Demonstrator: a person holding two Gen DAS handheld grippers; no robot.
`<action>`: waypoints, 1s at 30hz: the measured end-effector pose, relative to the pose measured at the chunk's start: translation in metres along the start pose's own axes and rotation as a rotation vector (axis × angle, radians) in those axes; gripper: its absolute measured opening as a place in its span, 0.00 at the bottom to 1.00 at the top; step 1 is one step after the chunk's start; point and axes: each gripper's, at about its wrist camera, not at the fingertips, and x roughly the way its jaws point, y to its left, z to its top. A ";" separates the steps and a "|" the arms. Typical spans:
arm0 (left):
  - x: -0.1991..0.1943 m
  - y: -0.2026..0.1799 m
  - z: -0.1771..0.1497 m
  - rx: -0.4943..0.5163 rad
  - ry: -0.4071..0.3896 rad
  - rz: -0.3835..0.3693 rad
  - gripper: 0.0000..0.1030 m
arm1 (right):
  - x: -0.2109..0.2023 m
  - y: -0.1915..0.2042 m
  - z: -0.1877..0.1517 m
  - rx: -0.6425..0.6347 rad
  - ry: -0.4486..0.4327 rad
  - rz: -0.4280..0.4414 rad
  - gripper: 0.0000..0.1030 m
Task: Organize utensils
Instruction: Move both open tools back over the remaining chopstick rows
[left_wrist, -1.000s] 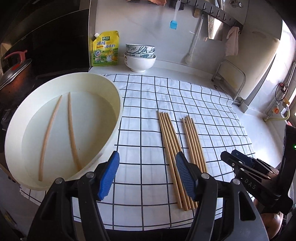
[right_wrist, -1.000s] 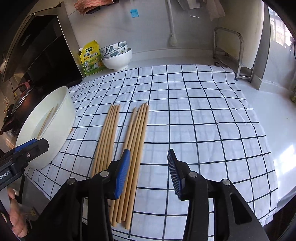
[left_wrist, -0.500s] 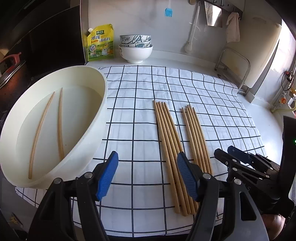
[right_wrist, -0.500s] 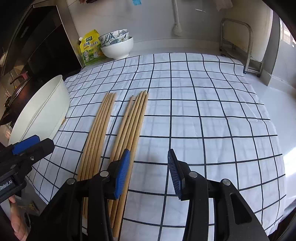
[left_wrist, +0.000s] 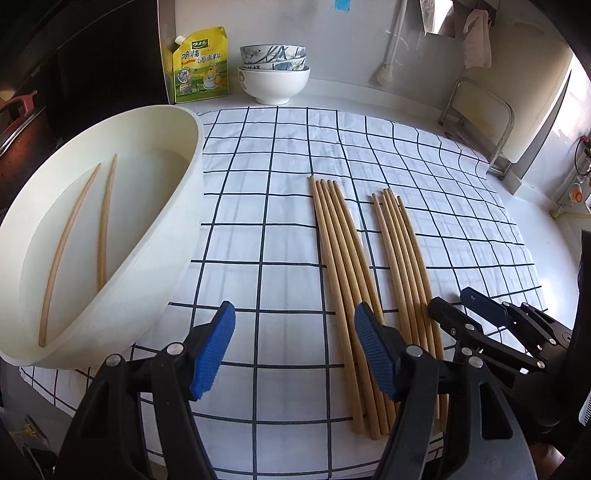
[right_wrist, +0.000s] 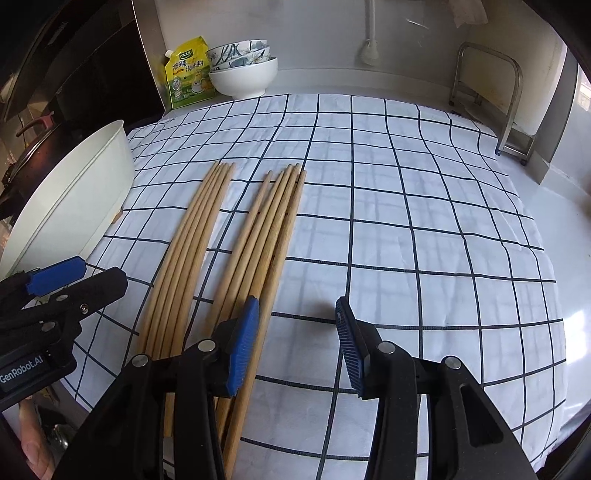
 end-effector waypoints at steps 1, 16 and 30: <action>0.001 0.000 0.000 0.001 0.003 0.001 0.65 | 0.000 -0.001 -0.001 0.001 0.000 0.003 0.40; 0.018 -0.003 0.001 -0.005 0.022 0.040 0.71 | 0.003 -0.027 0.004 0.049 -0.033 -0.019 0.40; 0.033 -0.008 0.007 0.019 0.017 0.133 0.74 | -0.003 -0.030 0.001 0.070 -0.046 0.020 0.43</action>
